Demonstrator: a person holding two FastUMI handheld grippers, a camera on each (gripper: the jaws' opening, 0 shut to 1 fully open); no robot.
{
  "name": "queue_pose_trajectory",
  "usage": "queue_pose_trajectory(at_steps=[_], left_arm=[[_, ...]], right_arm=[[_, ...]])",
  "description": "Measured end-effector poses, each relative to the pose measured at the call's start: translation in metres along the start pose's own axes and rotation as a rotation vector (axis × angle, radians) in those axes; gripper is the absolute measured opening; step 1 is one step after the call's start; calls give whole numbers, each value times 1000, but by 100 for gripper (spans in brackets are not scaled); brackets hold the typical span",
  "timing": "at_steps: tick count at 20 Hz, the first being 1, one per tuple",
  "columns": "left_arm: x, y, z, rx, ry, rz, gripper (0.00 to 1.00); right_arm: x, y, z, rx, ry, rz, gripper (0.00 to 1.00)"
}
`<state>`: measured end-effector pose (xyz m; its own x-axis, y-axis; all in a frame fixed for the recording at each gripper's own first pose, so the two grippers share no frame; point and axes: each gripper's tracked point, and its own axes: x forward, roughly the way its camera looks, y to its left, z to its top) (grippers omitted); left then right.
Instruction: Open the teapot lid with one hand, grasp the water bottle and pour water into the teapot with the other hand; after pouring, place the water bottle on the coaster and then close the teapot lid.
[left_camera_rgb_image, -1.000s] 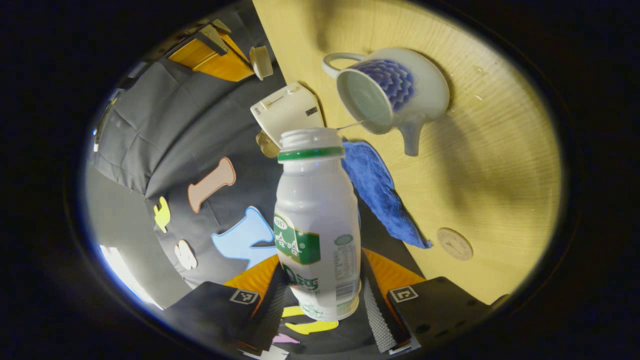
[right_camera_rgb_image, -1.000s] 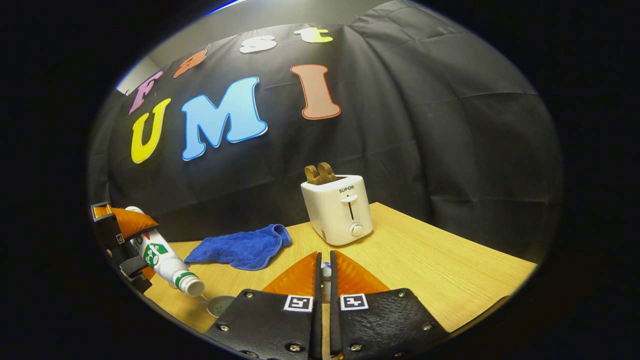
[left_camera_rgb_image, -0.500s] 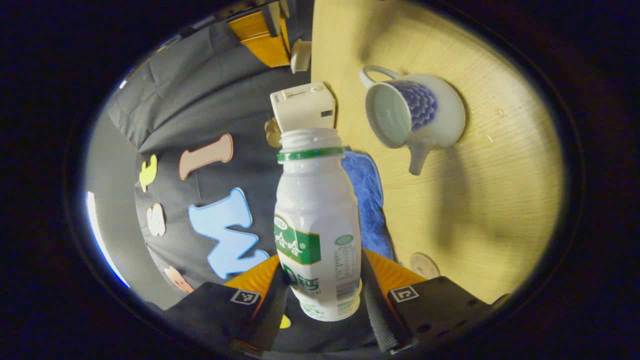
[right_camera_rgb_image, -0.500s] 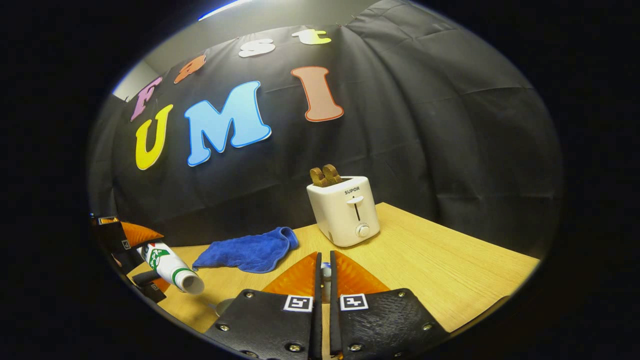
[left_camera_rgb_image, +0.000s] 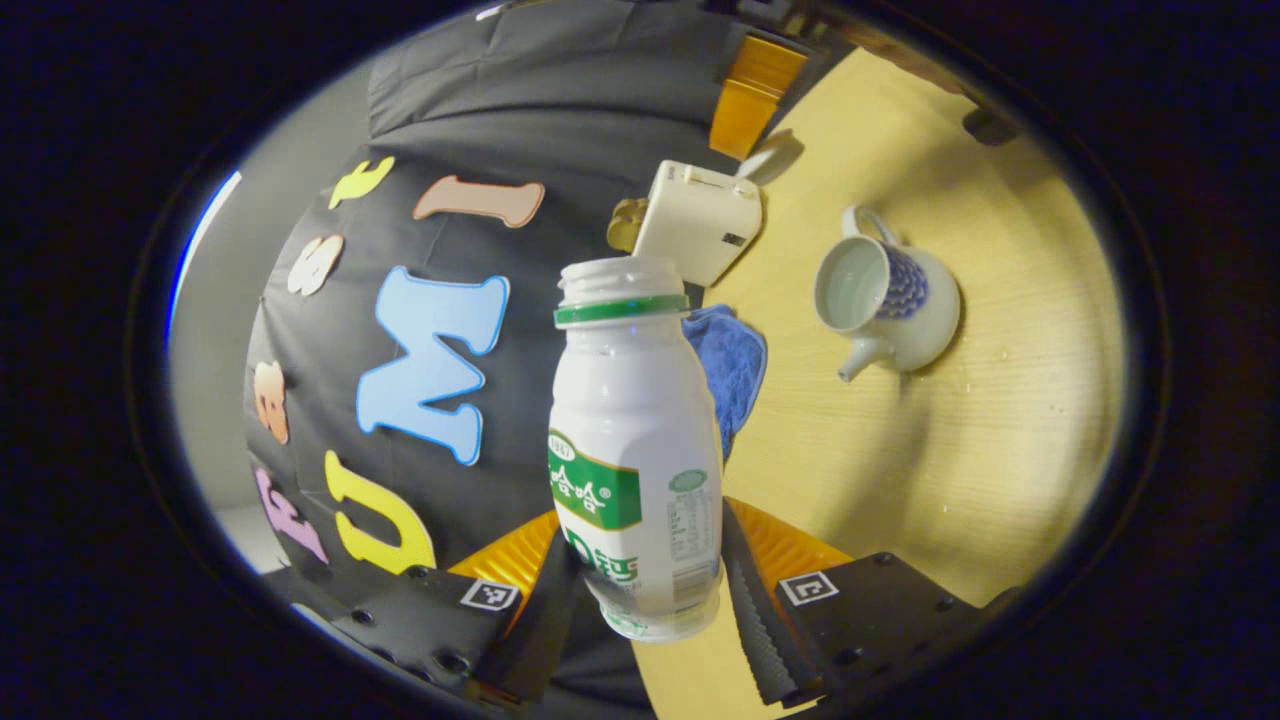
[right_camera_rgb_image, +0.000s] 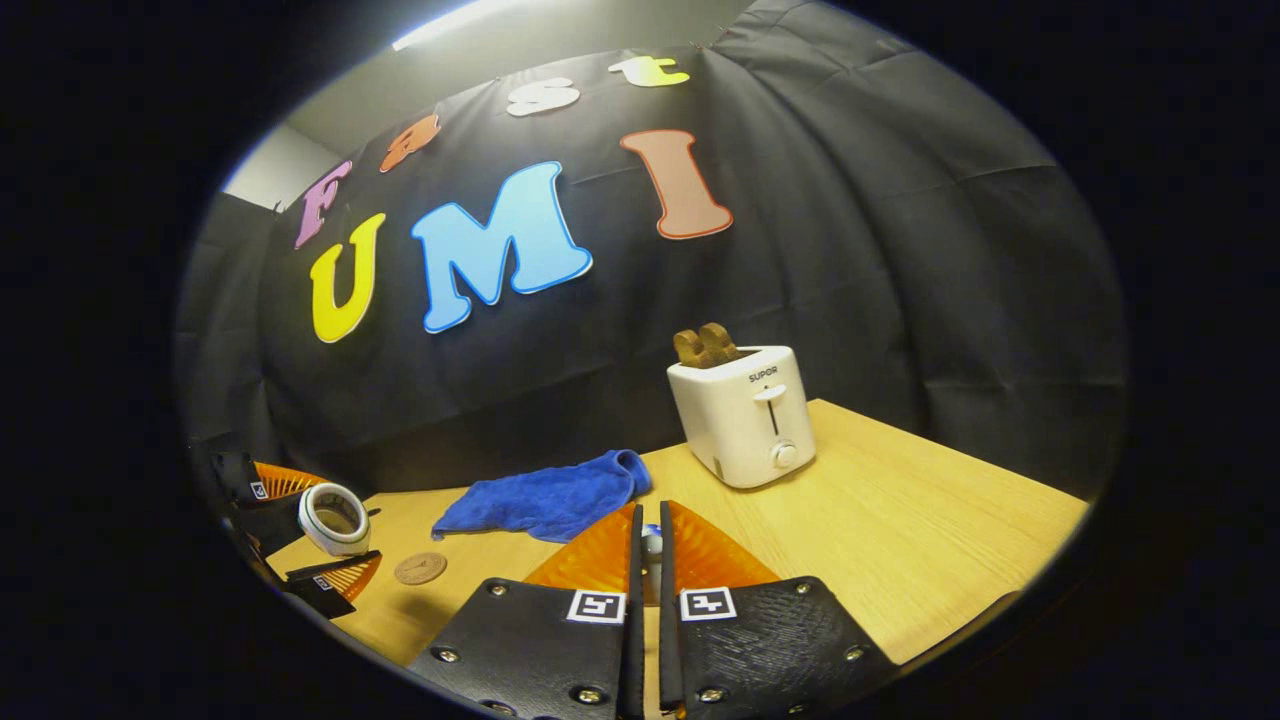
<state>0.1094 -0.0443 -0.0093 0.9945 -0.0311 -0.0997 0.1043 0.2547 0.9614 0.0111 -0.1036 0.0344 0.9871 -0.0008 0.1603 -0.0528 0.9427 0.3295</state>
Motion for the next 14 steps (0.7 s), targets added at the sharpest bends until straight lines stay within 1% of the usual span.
queue_pose_trajectory(at_steps=[1, 2, 5, 7, 10, 11, 12, 13, 14], left_arm=[[0, -2, -1, -68, -2, -5, 80], [-1, -3, -5, -134, 3, -11, 86], [-9, -11, -22, -297, 30, -17, 86], [-10, -15, -33, -401, 50, -11, 73], [-11, -17, -47, -566, 64, -18, 86], [-12, -18, -51, -614, 73, -26, 86], [-13, -19, -54, -652, 82, -24, 80], [-14, -18, -55, -680, 87, -22, 86], [-16, -18, -58, -702, 90, -18, 86]], right_arm=[[0, 5, -2, -4, 6, 16, 6], [1, 10, -5, -11, 11, 30, 6], [1, 24, -9, -27, 23, 72, 6], [1, 35, -12, -36, 30, 109, 6], [-1, 51, -18, -68, 36, 156, 6], [-1, 55, -19, -83, 39, 168, 6], [-1, 59, -22, -98, 43, 178, 6], [0, 63, -25, -112, 51, 185, 6], [0, 66, -30, -124, 61, 193, 6]])
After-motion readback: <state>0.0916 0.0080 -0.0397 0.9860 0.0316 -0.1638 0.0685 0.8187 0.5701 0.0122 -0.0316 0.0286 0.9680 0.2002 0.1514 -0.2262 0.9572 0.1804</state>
